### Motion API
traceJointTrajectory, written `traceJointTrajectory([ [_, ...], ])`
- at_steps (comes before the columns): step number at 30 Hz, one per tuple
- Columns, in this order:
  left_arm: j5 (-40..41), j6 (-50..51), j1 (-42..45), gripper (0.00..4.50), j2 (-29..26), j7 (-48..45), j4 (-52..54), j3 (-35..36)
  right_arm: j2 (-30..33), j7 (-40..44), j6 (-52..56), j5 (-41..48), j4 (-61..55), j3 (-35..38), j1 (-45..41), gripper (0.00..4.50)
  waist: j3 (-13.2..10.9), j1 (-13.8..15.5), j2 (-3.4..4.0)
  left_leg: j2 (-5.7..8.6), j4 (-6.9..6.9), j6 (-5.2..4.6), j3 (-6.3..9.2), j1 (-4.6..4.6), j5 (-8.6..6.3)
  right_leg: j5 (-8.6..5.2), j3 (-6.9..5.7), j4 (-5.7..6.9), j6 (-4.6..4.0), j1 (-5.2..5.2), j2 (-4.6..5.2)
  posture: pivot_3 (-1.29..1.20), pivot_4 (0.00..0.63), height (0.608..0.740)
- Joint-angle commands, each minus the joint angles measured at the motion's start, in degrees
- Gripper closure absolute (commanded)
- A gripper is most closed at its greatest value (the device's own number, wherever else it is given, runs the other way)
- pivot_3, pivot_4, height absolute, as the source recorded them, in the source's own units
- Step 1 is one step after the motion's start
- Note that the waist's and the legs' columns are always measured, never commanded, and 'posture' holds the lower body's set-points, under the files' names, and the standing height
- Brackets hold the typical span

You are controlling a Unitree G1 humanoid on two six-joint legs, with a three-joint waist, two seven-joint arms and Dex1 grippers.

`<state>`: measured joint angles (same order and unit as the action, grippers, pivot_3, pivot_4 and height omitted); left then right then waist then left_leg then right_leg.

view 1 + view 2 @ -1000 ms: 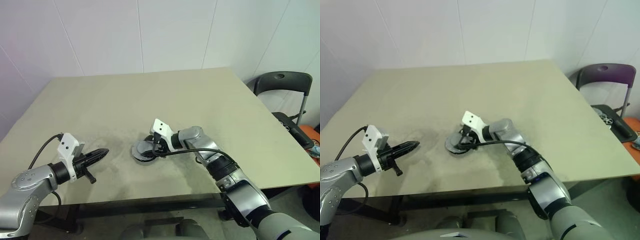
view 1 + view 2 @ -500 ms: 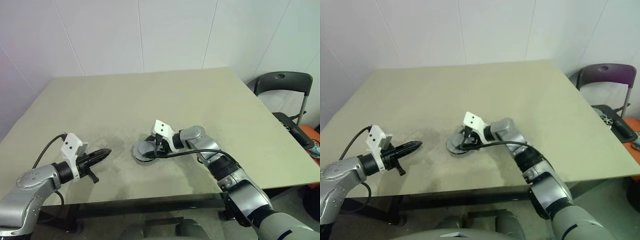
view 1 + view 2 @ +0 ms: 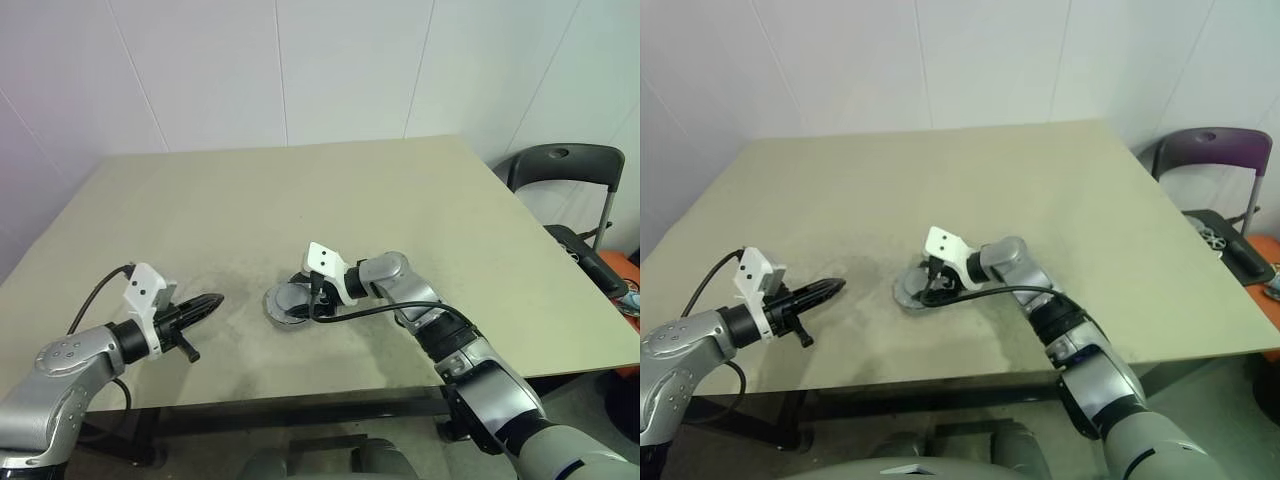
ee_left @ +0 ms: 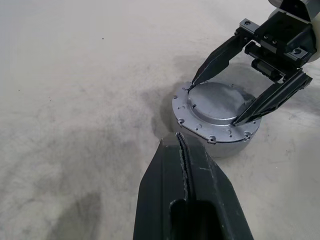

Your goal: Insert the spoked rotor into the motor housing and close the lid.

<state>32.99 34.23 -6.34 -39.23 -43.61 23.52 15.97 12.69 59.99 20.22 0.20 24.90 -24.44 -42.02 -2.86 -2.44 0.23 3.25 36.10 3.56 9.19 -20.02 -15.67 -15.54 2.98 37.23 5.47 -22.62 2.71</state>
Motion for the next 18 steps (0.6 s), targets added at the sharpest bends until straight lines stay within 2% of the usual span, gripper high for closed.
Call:
traceJointTrajectory([
  [1, 0.0, -0.96, 1.13, 4.5, 0.01, 0.12, 0.4, -0.04, 0.18, -0.38, 0.42, -1.23, 1.05, -0.5, -0.02, 1.24, 0.0, -0.01, 0.0, 0.0, 0.0, 0.0, 0.0, 0.03, 0.0, 0.0, 0.0, 0.0, 0.0, 0.03, 0.0, 0.0, 0.0, 0.74],
  [9, -0.16, -0.49, 6.36, 4.5, 2.64, 1.44, -1.87, -4.07, 0.55, 0.05, 0.54, -1.16, 1.1, -0.57, 0.43, 1.24, 0.0, 0.14, 0.0, 0.01, -0.02, 0.0, -0.01, 0.25, 0.0, -0.01, 0.0, -0.01, 0.0, 0.25, 0.0, 0.0, 0.0, 0.74],
  [18, -2.35, -2.44, 15.88, 4.5, 8.31, 1.23, -13.85, -9.41, 0.21, 0.06, 0.7, -1.1, 1.28, -0.59, 0.31, 1.24, 0.02, 0.06, -0.02, 0.02, -0.04, 0.0, -0.01, 0.36, 0.0, 0.0, 0.01, -0.02, 0.02, 0.36, -0.01, 0.0, 0.0, 0.74],
])
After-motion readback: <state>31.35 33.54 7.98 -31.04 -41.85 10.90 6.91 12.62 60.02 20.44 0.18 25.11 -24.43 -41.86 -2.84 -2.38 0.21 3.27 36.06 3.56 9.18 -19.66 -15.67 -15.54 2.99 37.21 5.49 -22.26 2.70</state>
